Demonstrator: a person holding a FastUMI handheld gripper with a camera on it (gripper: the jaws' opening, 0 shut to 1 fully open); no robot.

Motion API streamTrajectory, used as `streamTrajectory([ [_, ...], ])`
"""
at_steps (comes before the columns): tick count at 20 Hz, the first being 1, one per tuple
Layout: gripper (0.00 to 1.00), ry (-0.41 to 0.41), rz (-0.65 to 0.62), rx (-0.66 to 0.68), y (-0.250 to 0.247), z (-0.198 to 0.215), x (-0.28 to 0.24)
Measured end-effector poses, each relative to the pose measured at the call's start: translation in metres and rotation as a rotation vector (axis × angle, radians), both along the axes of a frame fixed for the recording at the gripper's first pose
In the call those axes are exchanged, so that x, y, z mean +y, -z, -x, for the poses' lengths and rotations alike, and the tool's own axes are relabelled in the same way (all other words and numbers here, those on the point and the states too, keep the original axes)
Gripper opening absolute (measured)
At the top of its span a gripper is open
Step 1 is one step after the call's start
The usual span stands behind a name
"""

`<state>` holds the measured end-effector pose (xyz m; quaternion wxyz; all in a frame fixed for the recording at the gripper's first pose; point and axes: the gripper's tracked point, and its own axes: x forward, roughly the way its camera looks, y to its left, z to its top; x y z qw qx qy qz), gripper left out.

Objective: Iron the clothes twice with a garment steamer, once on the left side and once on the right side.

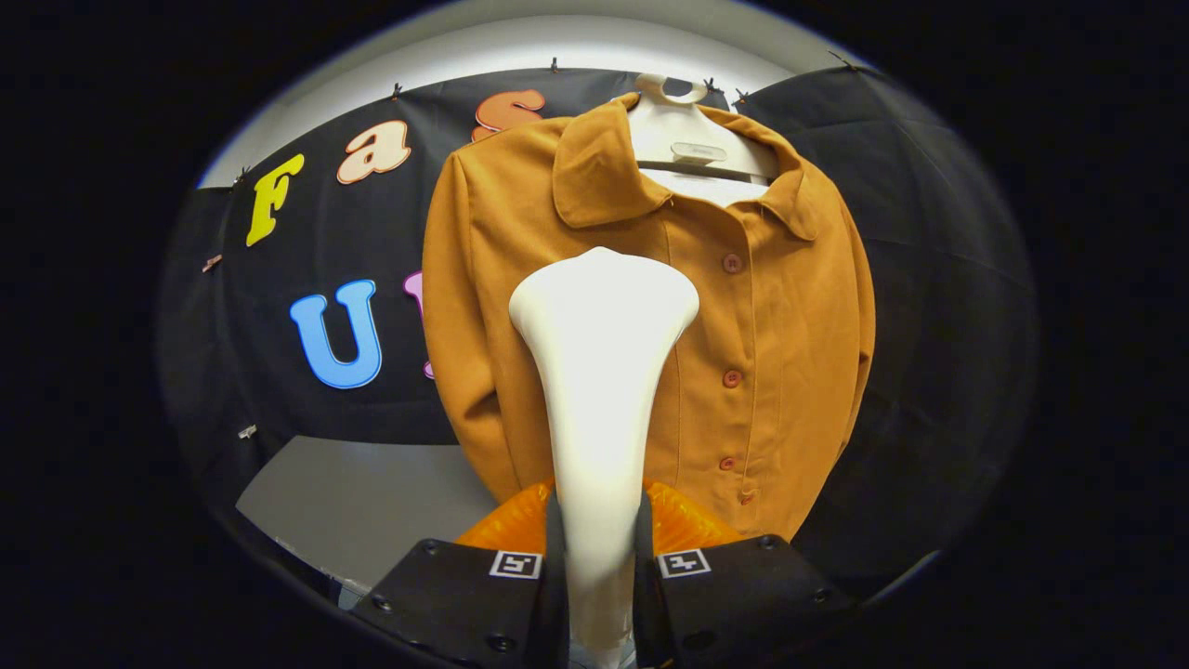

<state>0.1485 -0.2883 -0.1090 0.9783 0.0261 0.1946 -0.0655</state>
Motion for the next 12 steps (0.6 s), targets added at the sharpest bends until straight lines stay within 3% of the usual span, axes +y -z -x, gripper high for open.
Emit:
streamTrajectory([
  [12,0.31,-0.006,-0.051,0.270,0.114,0.017,-0.018],
])
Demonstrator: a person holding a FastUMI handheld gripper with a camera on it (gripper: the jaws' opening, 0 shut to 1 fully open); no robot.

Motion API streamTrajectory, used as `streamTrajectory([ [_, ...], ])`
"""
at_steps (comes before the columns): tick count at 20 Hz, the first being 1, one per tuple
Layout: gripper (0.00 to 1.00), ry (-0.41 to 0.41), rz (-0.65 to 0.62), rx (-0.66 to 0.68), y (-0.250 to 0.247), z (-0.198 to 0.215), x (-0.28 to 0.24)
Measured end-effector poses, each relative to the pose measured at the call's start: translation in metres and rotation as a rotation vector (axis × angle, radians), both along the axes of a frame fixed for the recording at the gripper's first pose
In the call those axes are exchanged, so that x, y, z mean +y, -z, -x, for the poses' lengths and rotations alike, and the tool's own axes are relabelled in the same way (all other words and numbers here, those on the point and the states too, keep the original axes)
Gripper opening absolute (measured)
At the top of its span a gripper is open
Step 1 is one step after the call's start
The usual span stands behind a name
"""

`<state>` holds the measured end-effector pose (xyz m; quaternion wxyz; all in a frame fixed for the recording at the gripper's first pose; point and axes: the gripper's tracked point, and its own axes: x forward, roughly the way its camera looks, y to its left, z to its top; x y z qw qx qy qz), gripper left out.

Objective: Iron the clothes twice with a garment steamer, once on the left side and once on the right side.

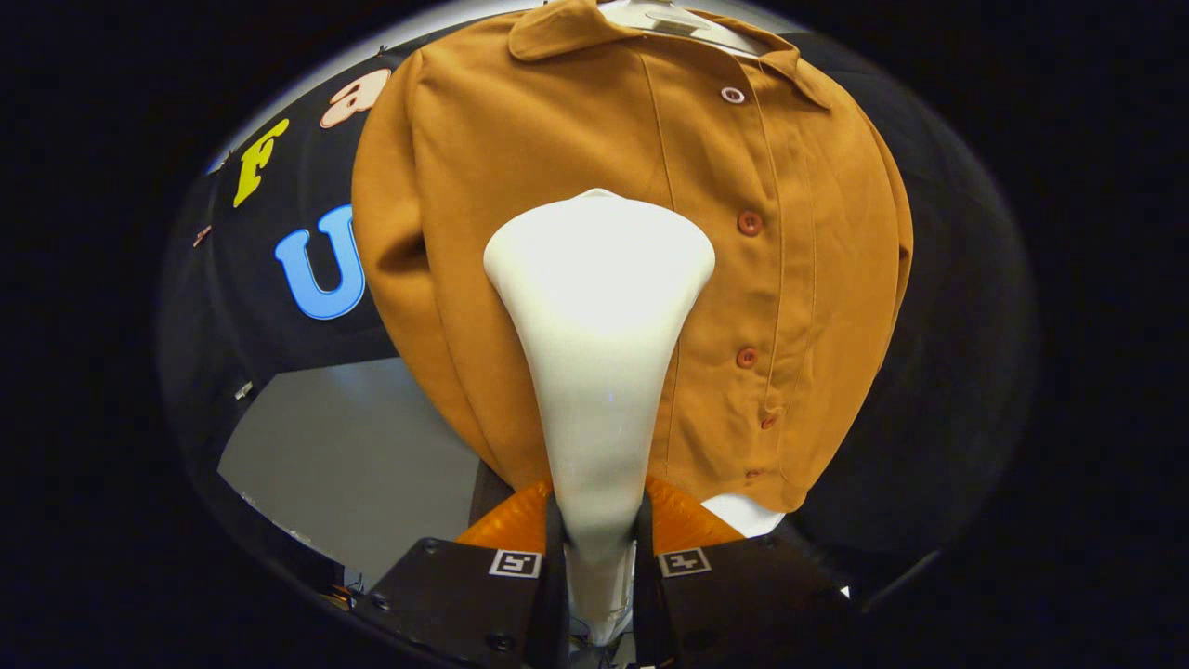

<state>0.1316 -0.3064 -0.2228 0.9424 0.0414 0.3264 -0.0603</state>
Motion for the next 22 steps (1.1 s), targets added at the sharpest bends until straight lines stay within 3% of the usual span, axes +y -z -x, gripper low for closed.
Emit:
streamTrajectory([
  [12,0.31,0.026,-0.034,0.264,0.099,0.047,-0.005],
  [22,0.31,0.069,-0.048,0.334,0.108,0.089,-0.013],
])
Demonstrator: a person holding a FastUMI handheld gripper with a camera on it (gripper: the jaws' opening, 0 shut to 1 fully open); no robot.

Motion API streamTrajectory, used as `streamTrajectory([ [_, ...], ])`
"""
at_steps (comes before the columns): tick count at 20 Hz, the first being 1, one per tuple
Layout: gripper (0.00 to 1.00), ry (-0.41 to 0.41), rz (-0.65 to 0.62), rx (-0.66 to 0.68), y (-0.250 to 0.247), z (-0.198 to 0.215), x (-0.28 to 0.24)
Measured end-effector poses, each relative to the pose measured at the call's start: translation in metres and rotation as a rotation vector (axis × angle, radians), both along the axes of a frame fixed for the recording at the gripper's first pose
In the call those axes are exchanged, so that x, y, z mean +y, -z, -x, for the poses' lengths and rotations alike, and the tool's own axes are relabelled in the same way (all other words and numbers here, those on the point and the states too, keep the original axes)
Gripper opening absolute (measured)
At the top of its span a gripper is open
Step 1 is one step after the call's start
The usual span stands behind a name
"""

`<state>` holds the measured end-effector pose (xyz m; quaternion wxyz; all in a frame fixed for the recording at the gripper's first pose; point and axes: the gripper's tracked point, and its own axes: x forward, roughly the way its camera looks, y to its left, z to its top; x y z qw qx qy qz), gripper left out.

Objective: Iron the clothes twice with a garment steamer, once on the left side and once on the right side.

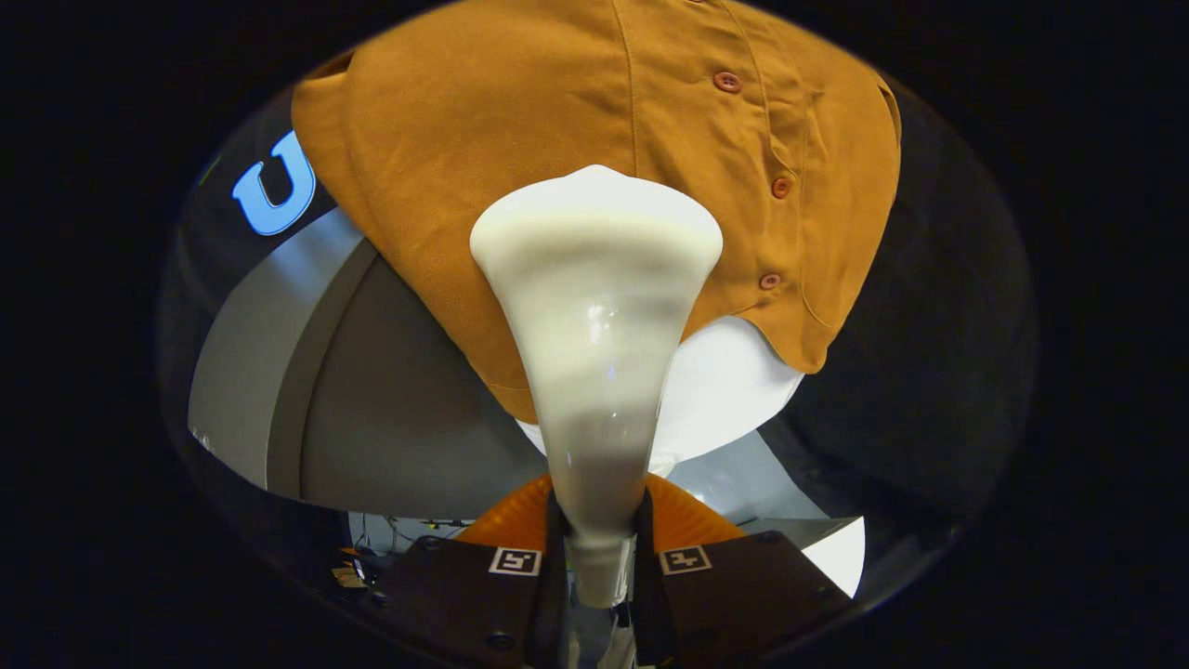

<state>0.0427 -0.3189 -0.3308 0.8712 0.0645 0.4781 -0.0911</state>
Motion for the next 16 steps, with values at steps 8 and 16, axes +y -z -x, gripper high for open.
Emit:
streamTrajectory([
  [8,0.31,0.109,0.053,-0.333,-0.125,-0.030,-0.062],
  [16,0.30,0.193,0.150,-0.590,-0.229,-0.084,-0.136],
])
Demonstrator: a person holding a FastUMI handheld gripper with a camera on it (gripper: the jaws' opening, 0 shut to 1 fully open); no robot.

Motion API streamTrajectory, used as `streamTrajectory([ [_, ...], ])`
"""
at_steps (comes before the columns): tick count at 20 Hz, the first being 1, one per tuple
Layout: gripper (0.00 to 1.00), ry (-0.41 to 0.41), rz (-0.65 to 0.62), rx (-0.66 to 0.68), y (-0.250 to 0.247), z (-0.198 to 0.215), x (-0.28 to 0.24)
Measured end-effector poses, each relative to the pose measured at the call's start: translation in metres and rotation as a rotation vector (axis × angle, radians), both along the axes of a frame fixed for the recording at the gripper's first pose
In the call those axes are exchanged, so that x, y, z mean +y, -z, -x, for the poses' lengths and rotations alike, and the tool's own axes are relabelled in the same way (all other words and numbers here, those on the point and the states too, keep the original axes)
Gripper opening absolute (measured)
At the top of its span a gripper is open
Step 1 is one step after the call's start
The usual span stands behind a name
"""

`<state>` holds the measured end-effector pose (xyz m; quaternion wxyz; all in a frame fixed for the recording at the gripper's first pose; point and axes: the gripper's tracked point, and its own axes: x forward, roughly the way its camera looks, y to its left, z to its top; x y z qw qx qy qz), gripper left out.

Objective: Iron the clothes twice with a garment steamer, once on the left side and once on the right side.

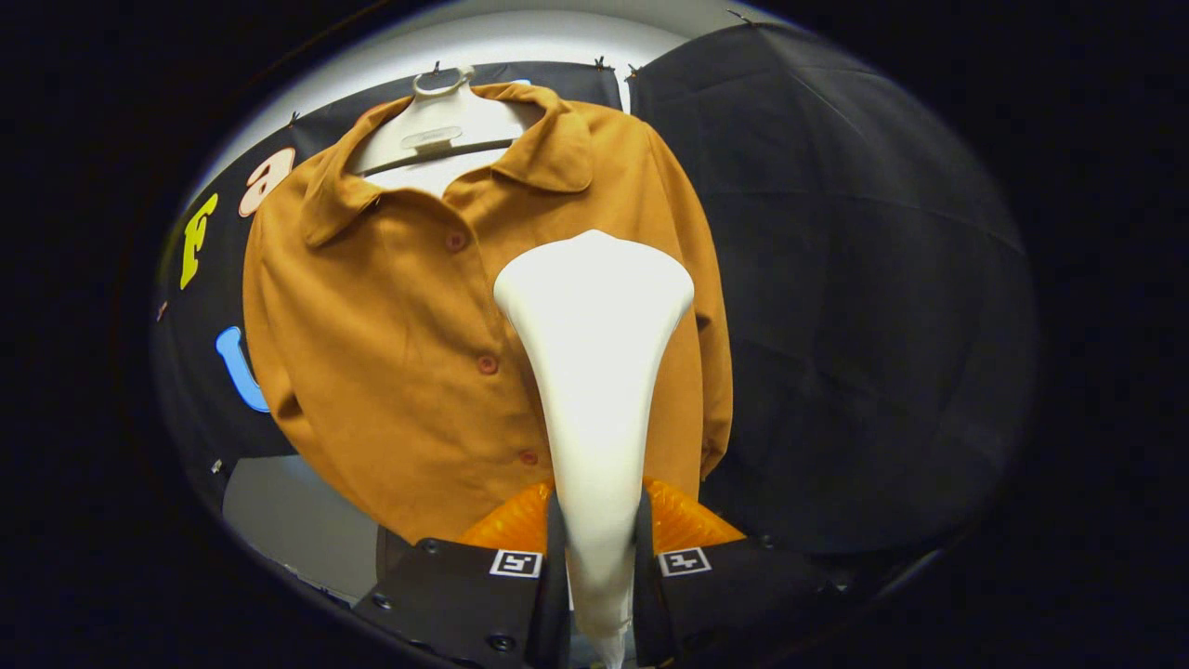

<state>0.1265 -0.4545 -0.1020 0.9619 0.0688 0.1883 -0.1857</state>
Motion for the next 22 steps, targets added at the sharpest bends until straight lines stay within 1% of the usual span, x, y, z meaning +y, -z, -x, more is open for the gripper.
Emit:
streamTrajectory([
  [2,0.30,-0.023,-0.001,-0.034,-0.009,-0.012,-0.006],
  [4,0.30,-0.053,-0.015,-0.024,-0.004,-0.020,-0.006],
  [7,0.30,-0.073,-0.042,0.011,0.013,-0.026,-0.008],
  [14,0.31,-0.070,-0.056,0.113,0.063,-0.020,-0.011],
  [22,0.30,-0.033,-0.125,0.272,0.139,0.010,-0.022],
])
